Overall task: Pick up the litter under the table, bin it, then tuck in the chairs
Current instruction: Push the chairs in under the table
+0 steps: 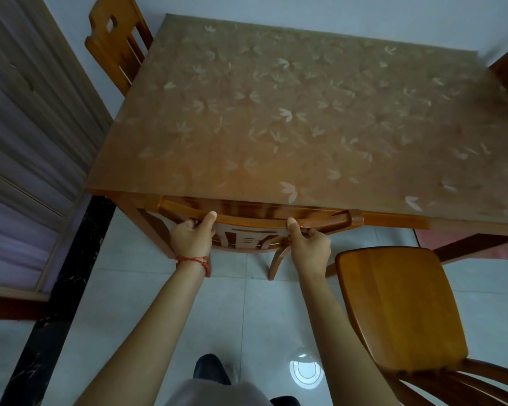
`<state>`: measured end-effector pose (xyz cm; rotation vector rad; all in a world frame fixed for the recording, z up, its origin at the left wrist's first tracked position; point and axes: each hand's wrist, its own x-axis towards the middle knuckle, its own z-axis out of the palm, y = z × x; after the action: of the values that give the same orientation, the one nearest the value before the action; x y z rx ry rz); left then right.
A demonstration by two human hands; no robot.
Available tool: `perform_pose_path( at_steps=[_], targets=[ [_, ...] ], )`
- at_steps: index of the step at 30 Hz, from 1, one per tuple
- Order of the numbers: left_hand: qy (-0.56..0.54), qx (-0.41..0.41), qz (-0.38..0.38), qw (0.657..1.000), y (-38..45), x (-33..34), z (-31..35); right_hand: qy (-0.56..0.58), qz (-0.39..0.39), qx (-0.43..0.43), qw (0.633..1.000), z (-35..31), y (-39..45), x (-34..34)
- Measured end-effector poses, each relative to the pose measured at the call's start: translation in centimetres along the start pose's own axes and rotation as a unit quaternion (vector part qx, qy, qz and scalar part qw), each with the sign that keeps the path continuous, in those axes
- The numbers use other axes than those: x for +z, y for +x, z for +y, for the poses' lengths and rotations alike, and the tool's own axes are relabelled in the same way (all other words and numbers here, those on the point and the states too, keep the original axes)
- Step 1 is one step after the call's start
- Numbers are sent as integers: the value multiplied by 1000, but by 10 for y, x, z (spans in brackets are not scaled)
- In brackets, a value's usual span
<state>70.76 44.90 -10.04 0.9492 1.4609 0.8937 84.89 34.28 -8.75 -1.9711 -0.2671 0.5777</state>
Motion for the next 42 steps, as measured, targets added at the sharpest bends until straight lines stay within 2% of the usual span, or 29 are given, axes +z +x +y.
perform_pose_path(
  at_steps=[12,18,24,28,32,34,37,42],
  targets=[
    [-1,11,-6,1000,-3,0,-1,-3,-10,-7,1000,1,1,-1],
    [35,9,-23,999,-6,-5,2,-6,8,-9,1000,-1,-3,0],
    [125,74,-28,989,-18,-15,2,-2,-19,-7,1000,5,-17,-4],
    [154,98,-79,980,-39,-26,-7,-39,-24,-11,999,20,-39,-23],
    [246,177,-139,943,-61,-39,-20,-80,-43,-53,994,40,-63,-43],
    [272,209,-159,926,-73,-46,-26,-112,-41,-101,988,47,-77,-56],
    [304,248,-158,906,-94,-55,-32,-174,-51,-169,969,57,-93,-72],
    [374,303,-167,860,-134,-69,-50,-243,-71,-184,950,80,-119,-100]
  ],
)
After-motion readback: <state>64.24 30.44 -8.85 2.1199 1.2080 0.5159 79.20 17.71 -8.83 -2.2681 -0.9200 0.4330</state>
